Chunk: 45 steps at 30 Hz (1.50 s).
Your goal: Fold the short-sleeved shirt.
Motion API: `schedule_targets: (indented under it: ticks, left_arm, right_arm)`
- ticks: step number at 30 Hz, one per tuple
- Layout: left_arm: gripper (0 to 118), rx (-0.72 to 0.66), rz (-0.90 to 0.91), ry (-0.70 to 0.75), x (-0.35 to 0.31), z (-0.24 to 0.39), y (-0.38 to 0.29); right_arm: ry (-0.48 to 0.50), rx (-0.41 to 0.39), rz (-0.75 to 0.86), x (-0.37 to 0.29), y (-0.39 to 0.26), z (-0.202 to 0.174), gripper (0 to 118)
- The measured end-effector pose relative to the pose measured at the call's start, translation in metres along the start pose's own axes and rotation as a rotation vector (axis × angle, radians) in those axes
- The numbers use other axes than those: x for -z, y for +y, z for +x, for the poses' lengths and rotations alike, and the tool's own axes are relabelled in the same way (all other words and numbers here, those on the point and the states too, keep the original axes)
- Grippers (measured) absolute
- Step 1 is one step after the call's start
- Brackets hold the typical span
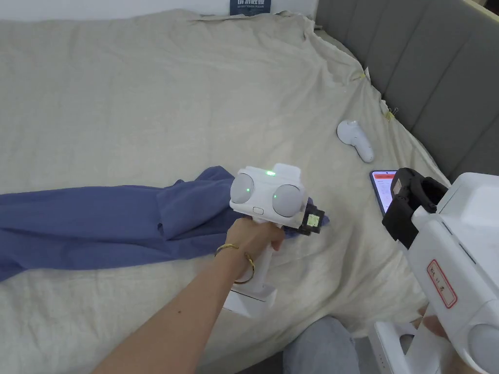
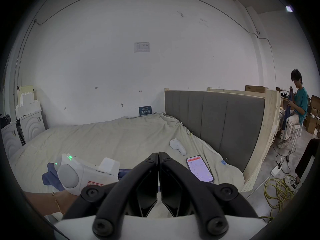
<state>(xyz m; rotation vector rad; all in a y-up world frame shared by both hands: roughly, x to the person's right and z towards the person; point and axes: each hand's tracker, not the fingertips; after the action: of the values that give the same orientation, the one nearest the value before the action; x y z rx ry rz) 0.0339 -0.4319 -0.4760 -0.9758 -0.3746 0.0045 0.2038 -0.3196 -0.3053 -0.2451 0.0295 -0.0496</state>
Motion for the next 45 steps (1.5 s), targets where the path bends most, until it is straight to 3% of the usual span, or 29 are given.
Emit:
schedule_targets:
  ticks: [1, 2, 9, 14, 17, 20, 26, 29, 32, 36, 40, 45]
  left_arm:
    - [116, -0.012, 0.007, -0.018, -0.002, -0.002, 0.0]
    - [117, -0.017, 0.016, -0.035, -0.005, -0.005, 0.002]
    - [117, -0.102, 0.238, -0.027, -0.075, -0.044, 0.038]
    - [117, -0.153, 0.446, 0.145, -0.146, -0.085, 0.04]
    - [118, -0.116, 0.543, 0.28, -0.183, -0.107, 0.026]
    - [117, -0.105, 0.624, 0.431, -0.217, -0.132, 0.002]
    - [116, -0.225, 0.75, 0.619, -0.266, -0.172, -0.065]
    - [113, -0.204, 0.768, 0.706, -0.278, -0.179, -0.1]
    - [93, -0.212, 0.772, 0.715, -0.285, -0.181, -0.129]
    - [43, -0.214, 0.779, 0.767, -0.283, -0.181, -0.154]
    - [5, -0.233, 0.787, 0.766, -0.28, -0.177, -0.164]
    - [0, -0.24, 0.788, 0.725, -0.276, -0.169, -0.168]
  right_arm:
    - [0.0, 0.001, -0.003, 0.0, 0.0, 0.0, 0]
    - [-0.001, 0.001, -0.004, 0.001, 0.0, 0.0, 0]
    - [0.006, 0.007, 0.017, 0.004, 0.006, -0.005, 0]
    - [0.044, -0.022, 0.037, 0.009, 0.016, -0.026, 0]
    - [0.076, -0.041, 0.051, 0.016, 0.018, -0.039, 0]
    - [0.115, -0.048, 0.061, 0.023, 0.02, -0.061, 0]
    - [0.192, -0.071, 0.068, 0.026, 0.016, -0.095, 0]
    - [0.232, -0.079, 0.066, 0.024, 0.013, -0.11, 0]
    - [0.26, -0.084, 0.065, 0.022, 0.012, -0.123, 0]
    - [0.287, -0.091, 0.072, 0.021, 0.01, -0.131, 0]
    - [0.303, -0.099, 0.079, 0.02, 0.01, -0.132, 0]
    - [0.306, -0.098, 0.075, 0.017, 0.007, -0.127, 0]
